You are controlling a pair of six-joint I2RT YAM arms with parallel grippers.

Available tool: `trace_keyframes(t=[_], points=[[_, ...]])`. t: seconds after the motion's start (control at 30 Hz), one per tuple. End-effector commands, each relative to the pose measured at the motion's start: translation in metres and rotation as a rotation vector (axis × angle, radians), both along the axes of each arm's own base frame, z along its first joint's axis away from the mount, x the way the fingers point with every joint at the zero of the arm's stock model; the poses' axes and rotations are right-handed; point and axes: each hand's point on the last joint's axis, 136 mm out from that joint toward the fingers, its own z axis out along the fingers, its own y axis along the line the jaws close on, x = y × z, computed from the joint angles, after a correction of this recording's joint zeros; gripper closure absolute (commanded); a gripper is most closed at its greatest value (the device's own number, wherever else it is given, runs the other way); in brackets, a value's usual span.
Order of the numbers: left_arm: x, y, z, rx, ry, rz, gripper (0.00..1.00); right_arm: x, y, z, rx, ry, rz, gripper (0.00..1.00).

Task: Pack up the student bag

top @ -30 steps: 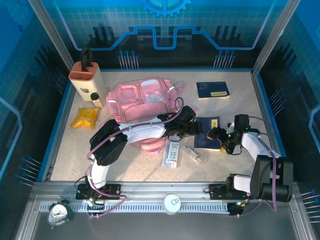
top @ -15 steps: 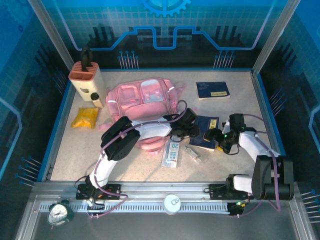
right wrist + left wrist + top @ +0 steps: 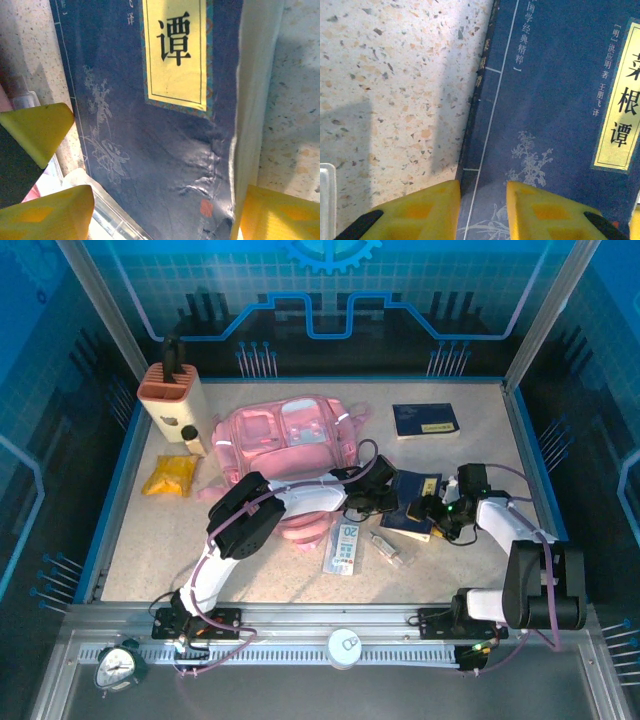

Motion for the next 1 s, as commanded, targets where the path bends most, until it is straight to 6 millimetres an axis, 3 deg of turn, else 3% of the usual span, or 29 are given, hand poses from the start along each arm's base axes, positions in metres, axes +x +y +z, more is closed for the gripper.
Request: trace_keyframes(t=[0.0,0.37,0.97], points=[[-0.002,0.007,-0.007,0.054,0.003,-0.016,0.7,0.006,0.008,0.02,0.025,-0.062,0.041,0.27],[-0.004,0.012,-0.009,0.07,-0.005,-0.012,0.71,0.006,0.008,0.044,0.018,-0.115,0.06,0.37],[-0.005,0.015,-0.011,0.088,-0.009,-0.011,0.72,0.002,0.004,0.046,0.064,-0.123,0.048,0.63]])
